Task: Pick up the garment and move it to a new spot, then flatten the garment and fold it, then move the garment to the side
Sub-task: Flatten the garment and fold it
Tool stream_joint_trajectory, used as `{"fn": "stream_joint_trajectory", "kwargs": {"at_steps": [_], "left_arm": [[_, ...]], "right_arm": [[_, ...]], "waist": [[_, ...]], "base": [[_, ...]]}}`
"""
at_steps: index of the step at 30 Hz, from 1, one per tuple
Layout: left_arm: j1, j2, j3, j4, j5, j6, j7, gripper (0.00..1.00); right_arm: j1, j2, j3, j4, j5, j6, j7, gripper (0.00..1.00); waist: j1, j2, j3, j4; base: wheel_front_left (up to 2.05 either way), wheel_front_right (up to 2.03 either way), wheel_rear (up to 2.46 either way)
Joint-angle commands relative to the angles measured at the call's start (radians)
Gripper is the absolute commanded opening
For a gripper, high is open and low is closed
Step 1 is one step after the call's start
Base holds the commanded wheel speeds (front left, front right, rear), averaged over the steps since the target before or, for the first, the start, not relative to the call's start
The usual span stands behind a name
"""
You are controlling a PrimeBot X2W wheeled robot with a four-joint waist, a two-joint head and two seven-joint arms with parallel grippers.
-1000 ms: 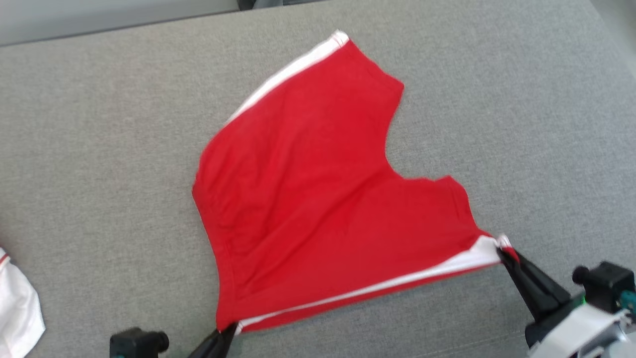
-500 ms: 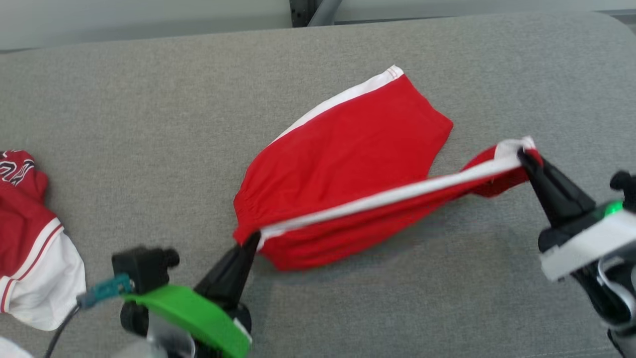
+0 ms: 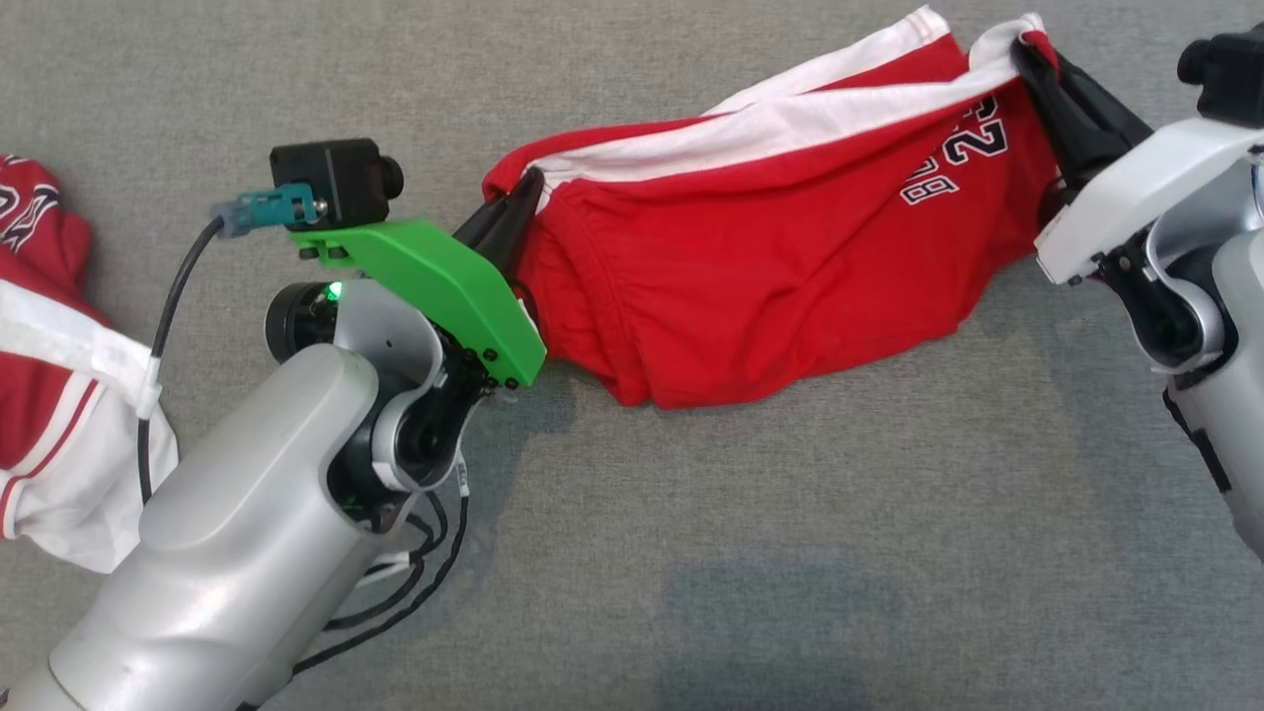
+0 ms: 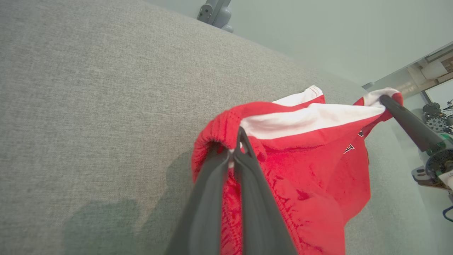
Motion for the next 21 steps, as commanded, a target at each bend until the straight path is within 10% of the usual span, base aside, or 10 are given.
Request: {"fn": "stream_joint_trajectory", "kwargs": {"at_steps": [1,19,21], "left_arm": [[-0.028,-0.014,0.006,0.037,-0.003,-0.009,0.004,0.0],[-0.08,-0.133,-0.005,0.248,-0.025,-0.085,-0.026,0.0],[-0.075,-0.14,-0.003,0.251,-0.03,-0.089,-0.032,0.0]], "right_arm": [[-0.036,0.002,0.013,0.034,0.005,-0.001,-0.01,0.0],[-0.26,-0.019,0.182,0.354,0.054,-0.001,-0.079,0.0],[-0.271,-0.018,0.198,0.375,0.05,-0.001,-0.088,0.25]], "waist": [[0.0001,0.0,0.05,0.05],[0.0001,0.0,0.058,0.087],[0.0001,0.0,0.056,0.09]], "base": [[0.0,0.0,0.0],[0.0,0.0,0.0],[0.0,0.0,0.0]]}}
